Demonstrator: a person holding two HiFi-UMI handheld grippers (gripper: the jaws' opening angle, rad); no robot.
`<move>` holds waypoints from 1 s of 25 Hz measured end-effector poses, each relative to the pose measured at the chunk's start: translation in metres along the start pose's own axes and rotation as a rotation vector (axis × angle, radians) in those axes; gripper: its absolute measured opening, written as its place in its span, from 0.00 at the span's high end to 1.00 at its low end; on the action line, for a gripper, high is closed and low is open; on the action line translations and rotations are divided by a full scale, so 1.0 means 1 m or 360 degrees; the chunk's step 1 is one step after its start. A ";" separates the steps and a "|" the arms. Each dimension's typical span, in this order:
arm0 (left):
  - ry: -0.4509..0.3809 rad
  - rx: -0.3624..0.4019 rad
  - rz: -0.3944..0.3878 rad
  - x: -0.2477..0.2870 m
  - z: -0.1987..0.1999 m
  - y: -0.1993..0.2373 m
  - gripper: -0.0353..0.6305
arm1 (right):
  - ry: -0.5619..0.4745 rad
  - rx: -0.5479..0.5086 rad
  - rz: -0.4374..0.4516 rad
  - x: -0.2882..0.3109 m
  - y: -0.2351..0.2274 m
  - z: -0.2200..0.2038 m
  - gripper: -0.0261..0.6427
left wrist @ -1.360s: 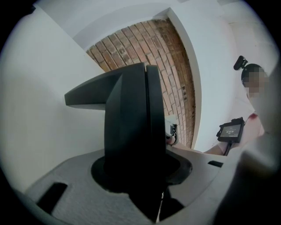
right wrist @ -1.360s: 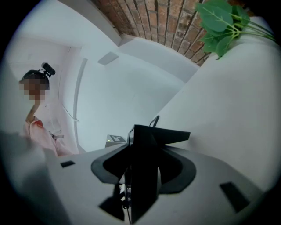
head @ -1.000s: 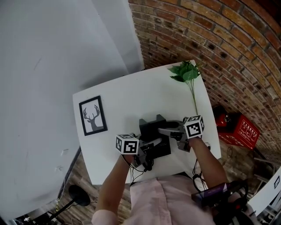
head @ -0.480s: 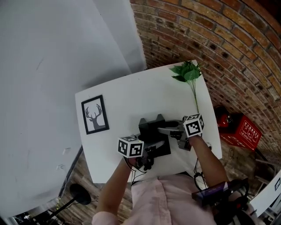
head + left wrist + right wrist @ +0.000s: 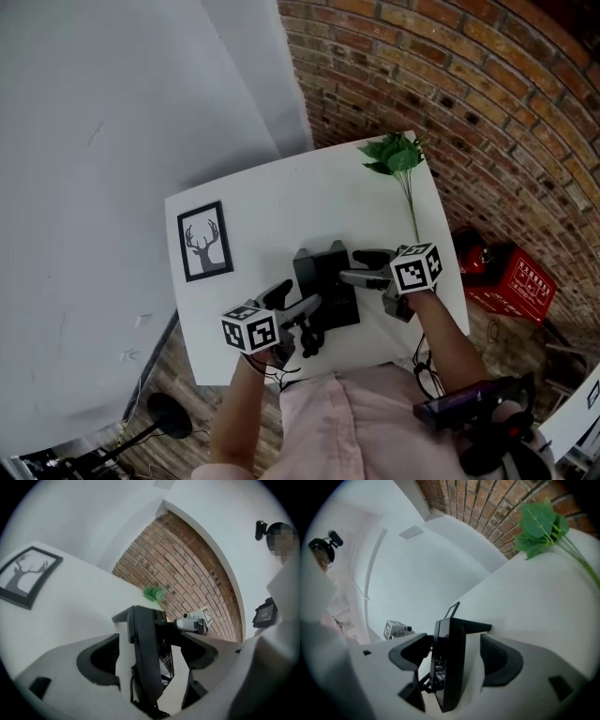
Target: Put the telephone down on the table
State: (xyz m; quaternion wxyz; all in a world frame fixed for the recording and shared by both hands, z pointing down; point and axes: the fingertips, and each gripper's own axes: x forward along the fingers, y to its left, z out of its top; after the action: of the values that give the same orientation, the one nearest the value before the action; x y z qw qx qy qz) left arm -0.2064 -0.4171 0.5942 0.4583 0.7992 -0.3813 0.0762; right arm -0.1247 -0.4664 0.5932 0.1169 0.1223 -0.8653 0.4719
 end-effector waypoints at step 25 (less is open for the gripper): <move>-0.1299 0.0977 0.0830 -0.180 0.203 -0.157 0.95 | -0.0902 -0.1470 -0.0601 -0.088 0.222 0.148 0.96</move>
State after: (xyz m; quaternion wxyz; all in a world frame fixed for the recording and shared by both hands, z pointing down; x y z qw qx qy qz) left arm -0.2718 -0.4353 0.2878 -0.0132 0.7400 -0.6722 -0.0208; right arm -0.1261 -0.4662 0.3129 0.0039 0.3326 -0.9424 -0.0354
